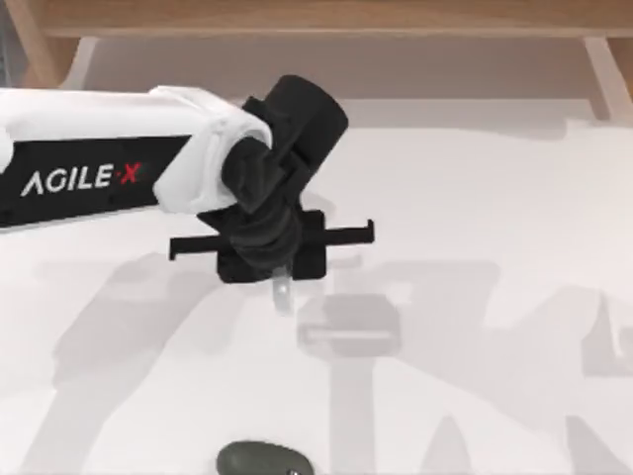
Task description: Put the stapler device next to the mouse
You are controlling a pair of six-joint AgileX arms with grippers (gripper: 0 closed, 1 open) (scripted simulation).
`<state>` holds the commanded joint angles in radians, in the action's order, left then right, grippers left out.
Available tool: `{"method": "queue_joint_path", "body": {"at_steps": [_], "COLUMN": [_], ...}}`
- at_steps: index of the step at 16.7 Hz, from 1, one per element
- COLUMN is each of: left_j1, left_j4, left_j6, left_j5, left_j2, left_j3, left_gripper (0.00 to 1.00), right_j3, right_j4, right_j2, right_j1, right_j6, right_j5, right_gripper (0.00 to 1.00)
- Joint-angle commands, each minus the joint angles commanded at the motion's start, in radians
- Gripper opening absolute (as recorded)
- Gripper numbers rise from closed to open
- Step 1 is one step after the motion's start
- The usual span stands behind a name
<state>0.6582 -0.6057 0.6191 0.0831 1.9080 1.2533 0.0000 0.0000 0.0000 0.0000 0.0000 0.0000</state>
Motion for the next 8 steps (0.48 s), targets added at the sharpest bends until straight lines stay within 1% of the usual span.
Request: {"method": "queue_joint_path", "body": {"at_steps": [8], "left_j1": [0.0], "left_j4": [-0.005], "left_j6": [0.0], "left_j5": [-0.008], "left_j2": [0.055], "left_j3": [-0.049], "left_gripper": [0.0], "right_j3": [0.0], "right_j4": [0.0], "right_j2": [0.0], "right_j1": [0.0], "right_j6": [0.0], "right_j5": [0.0], "right_gripper": [1.0]}}
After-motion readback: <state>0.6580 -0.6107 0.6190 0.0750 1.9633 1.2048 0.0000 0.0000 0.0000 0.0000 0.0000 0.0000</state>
